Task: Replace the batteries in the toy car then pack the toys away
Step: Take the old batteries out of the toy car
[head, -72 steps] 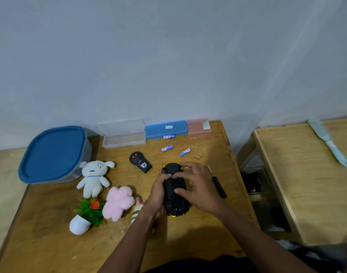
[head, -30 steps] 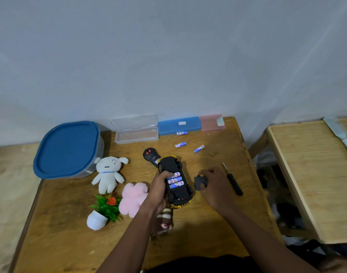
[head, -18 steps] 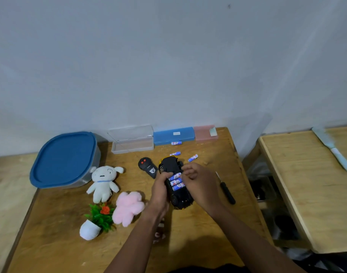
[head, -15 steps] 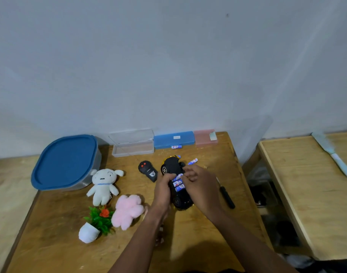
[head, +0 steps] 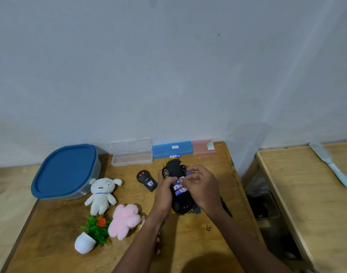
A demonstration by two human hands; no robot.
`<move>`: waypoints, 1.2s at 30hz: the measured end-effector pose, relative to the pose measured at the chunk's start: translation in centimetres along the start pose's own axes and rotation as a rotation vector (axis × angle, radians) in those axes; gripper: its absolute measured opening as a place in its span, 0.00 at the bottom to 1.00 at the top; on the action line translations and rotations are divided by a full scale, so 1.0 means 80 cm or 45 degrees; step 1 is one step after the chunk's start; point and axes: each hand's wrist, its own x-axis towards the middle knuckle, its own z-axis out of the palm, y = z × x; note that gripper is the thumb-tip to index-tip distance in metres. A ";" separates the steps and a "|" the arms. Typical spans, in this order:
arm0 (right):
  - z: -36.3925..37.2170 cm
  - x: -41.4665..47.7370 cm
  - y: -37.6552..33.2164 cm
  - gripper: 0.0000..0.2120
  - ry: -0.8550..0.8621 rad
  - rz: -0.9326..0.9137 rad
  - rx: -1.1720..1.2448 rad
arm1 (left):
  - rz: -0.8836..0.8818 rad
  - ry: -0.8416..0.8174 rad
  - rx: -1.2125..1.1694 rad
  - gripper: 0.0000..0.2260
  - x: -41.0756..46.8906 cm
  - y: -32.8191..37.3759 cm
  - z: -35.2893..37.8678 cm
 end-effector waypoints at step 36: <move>0.001 0.013 -0.016 0.14 -0.249 0.276 0.538 | -0.202 -0.034 -0.226 0.20 0.012 0.010 -0.019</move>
